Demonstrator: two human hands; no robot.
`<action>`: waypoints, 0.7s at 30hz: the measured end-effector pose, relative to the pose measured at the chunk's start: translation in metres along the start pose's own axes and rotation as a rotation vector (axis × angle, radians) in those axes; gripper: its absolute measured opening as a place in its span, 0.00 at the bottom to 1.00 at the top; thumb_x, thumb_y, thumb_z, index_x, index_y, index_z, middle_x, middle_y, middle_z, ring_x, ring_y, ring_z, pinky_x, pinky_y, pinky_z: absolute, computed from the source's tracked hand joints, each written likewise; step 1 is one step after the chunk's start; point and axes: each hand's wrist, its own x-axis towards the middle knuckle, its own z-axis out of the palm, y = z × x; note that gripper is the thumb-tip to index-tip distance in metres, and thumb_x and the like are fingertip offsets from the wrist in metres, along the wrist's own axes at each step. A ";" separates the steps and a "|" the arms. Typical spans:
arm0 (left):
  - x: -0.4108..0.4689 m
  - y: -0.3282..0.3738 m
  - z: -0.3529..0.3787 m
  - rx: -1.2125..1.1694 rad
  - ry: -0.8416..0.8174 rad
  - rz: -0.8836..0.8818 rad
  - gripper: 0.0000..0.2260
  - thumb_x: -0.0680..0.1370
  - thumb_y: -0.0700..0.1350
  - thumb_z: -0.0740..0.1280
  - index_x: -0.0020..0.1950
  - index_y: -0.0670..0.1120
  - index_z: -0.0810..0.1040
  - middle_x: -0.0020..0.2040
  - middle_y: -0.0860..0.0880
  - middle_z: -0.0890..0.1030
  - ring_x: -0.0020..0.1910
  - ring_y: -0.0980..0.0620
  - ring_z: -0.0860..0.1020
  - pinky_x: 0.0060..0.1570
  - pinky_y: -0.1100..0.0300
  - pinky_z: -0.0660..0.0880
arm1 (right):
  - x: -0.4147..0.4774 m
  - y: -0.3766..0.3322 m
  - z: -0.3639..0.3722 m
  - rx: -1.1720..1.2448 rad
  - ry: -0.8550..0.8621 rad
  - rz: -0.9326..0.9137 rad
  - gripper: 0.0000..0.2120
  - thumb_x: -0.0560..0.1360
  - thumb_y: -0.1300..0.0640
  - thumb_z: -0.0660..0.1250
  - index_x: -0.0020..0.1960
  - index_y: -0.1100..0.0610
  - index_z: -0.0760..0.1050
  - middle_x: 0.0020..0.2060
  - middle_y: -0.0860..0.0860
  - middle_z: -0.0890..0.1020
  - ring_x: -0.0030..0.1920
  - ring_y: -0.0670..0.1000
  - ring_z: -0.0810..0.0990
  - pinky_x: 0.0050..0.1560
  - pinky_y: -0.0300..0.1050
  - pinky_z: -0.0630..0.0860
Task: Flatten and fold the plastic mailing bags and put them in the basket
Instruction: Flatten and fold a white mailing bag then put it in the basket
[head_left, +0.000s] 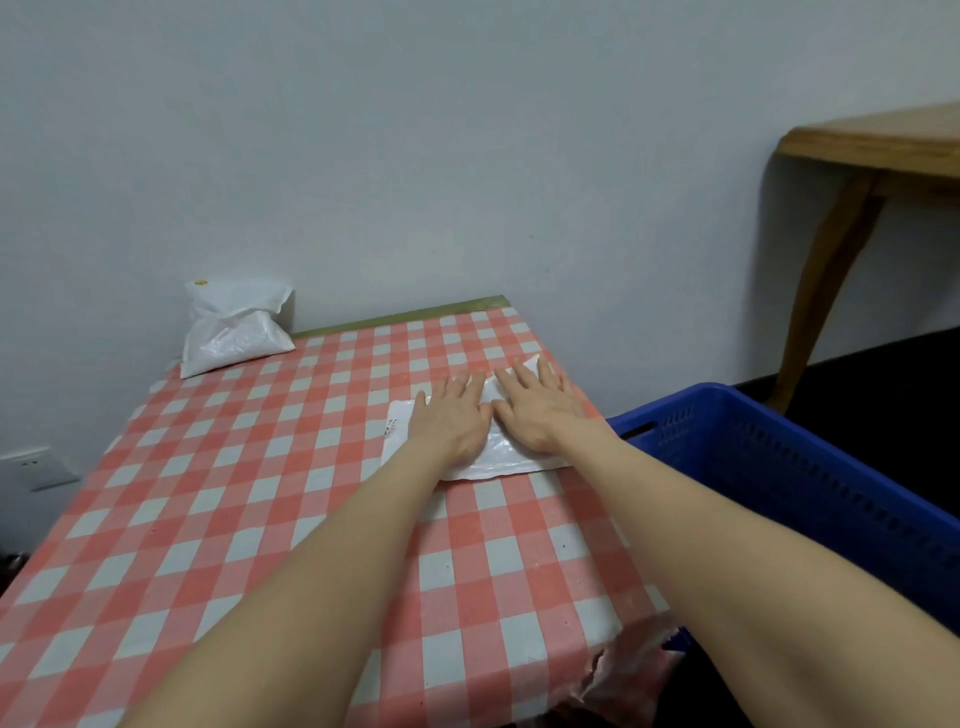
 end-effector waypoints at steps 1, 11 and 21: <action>0.001 0.001 0.002 0.008 -0.018 -0.001 0.24 0.83 0.51 0.44 0.79 0.50 0.45 0.79 0.50 0.46 0.78 0.47 0.45 0.75 0.44 0.45 | 0.000 0.000 0.003 0.000 -0.015 0.004 0.27 0.82 0.44 0.42 0.79 0.50 0.43 0.79 0.50 0.43 0.77 0.57 0.36 0.76 0.58 0.39; -0.003 0.001 0.017 0.051 0.006 -0.015 0.24 0.83 0.52 0.42 0.79 0.52 0.45 0.79 0.53 0.46 0.78 0.49 0.45 0.75 0.45 0.43 | 0.002 0.002 0.015 0.046 -0.021 0.037 0.27 0.82 0.44 0.42 0.79 0.50 0.43 0.79 0.51 0.43 0.78 0.56 0.38 0.76 0.60 0.39; -0.005 0.002 0.016 0.071 -0.026 -0.017 0.24 0.83 0.52 0.41 0.79 0.52 0.44 0.79 0.53 0.46 0.78 0.49 0.46 0.75 0.45 0.41 | 0.001 0.002 0.014 0.039 -0.055 0.048 0.27 0.82 0.44 0.41 0.79 0.49 0.42 0.78 0.53 0.42 0.78 0.55 0.37 0.76 0.60 0.39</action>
